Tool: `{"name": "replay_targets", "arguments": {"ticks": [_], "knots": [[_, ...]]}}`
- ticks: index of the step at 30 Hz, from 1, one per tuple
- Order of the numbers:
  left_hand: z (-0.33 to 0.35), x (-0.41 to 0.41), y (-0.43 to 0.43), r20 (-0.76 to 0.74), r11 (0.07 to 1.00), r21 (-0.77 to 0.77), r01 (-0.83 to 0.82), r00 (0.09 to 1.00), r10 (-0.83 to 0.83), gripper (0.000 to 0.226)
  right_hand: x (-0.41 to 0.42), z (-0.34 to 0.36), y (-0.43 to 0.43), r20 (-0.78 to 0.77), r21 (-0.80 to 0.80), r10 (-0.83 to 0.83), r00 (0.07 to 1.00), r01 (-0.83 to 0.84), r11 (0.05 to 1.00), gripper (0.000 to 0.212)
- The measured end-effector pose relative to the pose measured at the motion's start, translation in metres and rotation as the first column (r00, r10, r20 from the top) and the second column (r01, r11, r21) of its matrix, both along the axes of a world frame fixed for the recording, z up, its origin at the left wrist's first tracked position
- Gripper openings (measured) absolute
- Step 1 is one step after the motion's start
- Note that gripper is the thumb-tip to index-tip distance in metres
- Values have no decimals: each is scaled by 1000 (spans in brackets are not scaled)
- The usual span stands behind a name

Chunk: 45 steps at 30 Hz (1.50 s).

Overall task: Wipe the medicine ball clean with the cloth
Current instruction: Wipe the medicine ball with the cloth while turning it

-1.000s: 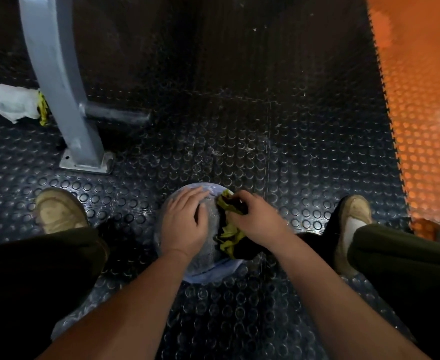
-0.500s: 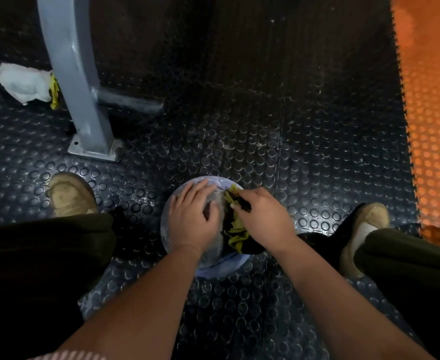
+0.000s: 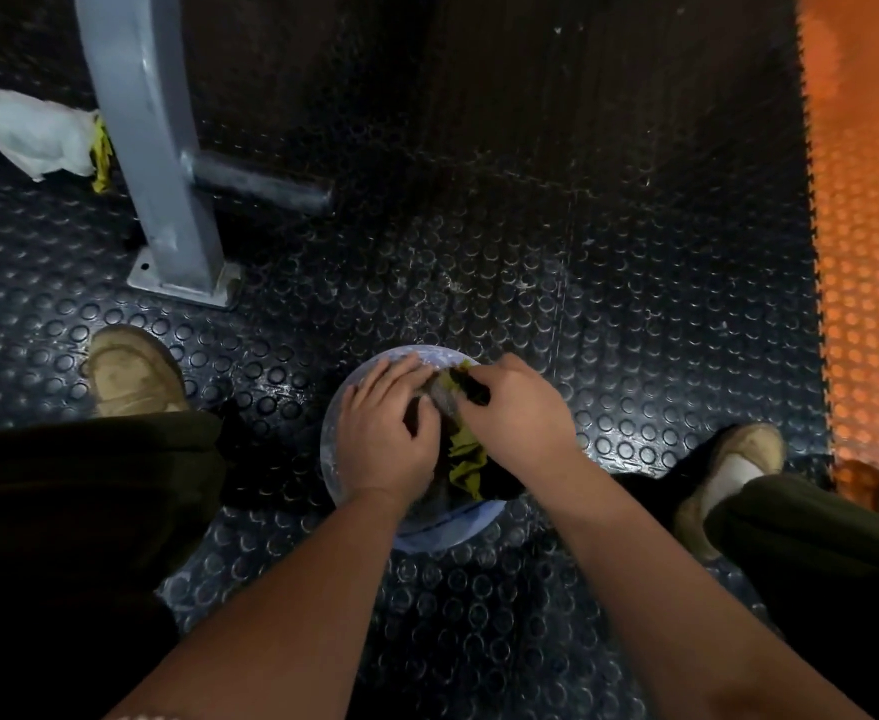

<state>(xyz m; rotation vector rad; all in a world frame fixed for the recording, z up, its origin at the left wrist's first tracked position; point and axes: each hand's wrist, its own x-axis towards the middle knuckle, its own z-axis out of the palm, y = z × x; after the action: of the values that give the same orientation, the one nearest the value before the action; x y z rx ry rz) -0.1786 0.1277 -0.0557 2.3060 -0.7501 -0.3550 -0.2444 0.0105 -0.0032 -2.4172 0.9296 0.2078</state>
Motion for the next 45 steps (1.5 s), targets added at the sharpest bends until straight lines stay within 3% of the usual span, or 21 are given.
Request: {"name": "replay_targets", "arguments": {"ticks": [5, 9, 13, 20, 26, 30, 36, 41, 45], "knots": [[-5, -6, 1, 4, 996, -69, -47, 999, 48, 51, -35, 1, 8, -10, 22, -46, 999, 47, 999, 24], [-8, -6, 7, 26, 999, -39, -15, 1000, 16, 52, -10, -1, 7, 31, -35, -12, 999, 13, 999, 23], [-7, -5, 6, 12, 998, -42, -50, 999, 51, 55, 10, 0, 1, -11, 9, 10, 1000, -10, 1000, 24], [-6, -6, 2, -19, 989, -104, -107, 994, 105, 52, -27, 0, 7, -19, 1, -121, 992, 121, 993, 22], [-6, -6, 5, -1, 995, -56, -80, 997, 80, 57, 14, 2, 0, -30, 8, -4, 1000, 5, 1000, 19], [-5, -2, 2, -33, 988, -105, -111, 994, 108, 54, 2, 0, 1, -23, 36, -50, 998, 51, 998, 21], [-8, -6, 3, 33, 988, -124, -97, 994, 102, 50, -42, 2, 17, -28, 59, -96, 995, 97, 994, 19], [-10, -12, 10, 52, 994, -73, -84, 995, 88, 52, -2, 4, 7, -9, 47, -52, 999, 53, 998, 23], [-4, -6, 3, -21, 985, -79, -156, 988, 155, 47, 5, 3, 4, -14, 42, -29, 999, 29, 999, 25]]}}
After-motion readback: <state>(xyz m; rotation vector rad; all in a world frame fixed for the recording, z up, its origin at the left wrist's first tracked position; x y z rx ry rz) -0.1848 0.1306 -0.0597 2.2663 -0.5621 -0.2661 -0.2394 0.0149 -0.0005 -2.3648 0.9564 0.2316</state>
